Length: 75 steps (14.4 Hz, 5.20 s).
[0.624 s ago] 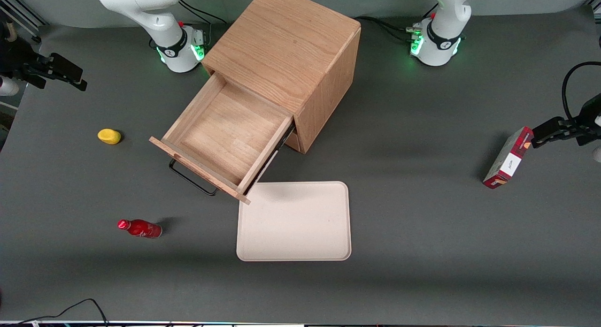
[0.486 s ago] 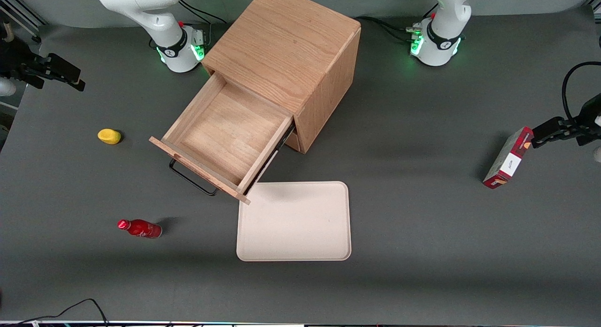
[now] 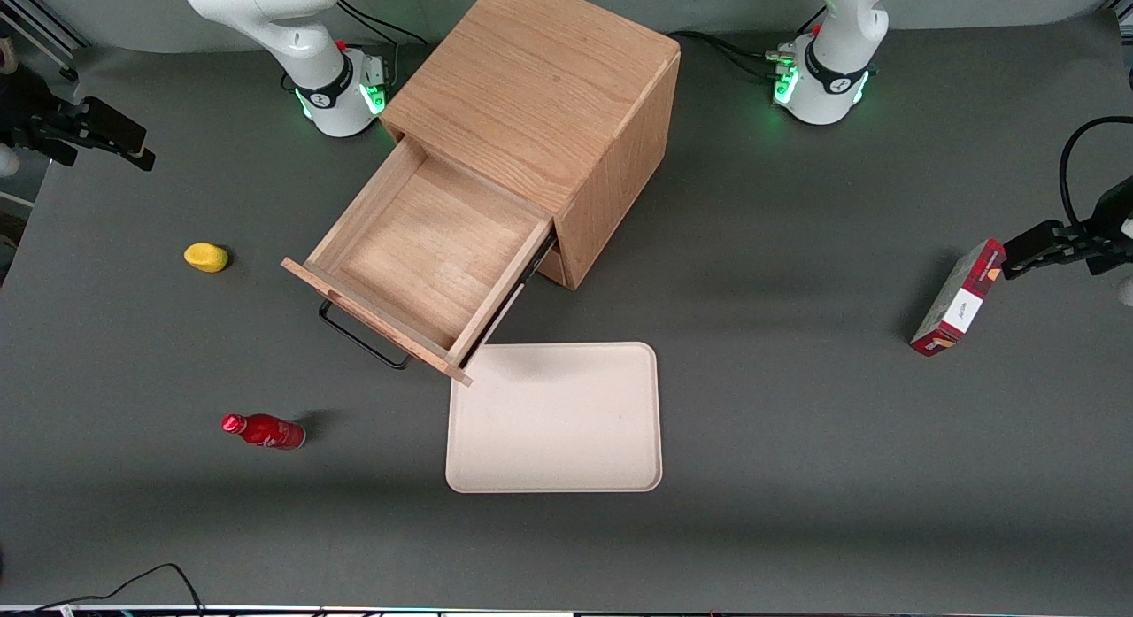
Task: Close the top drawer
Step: 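Move the right gripper out from its rest pose toward the drawer, then lower the right gripper beside the open drawer's black handle, then position the right gripper against the drawer front near the handle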
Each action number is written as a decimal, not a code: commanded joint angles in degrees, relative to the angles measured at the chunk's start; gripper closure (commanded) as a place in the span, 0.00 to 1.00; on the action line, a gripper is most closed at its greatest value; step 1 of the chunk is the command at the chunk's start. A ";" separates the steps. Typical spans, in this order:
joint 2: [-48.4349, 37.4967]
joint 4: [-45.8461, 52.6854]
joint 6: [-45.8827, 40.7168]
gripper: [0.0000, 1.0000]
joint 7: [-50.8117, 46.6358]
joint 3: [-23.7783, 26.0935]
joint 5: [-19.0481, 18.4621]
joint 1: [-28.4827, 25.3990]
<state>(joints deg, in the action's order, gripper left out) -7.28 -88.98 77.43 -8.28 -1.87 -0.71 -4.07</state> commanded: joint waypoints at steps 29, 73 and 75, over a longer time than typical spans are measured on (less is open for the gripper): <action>23.18 26.67 -0.87 0.00 -0.09 13.47 1.23 -2.61; 48.85 27.64 8.70 0.00 41.16 11.89 6.42 -0.85; 48.85 27.20 9.06 0.00 40.19 11.62 8.25 -0.76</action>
<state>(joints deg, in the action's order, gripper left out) 41.90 -60.93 85.61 33.70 10.10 5.05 -5.14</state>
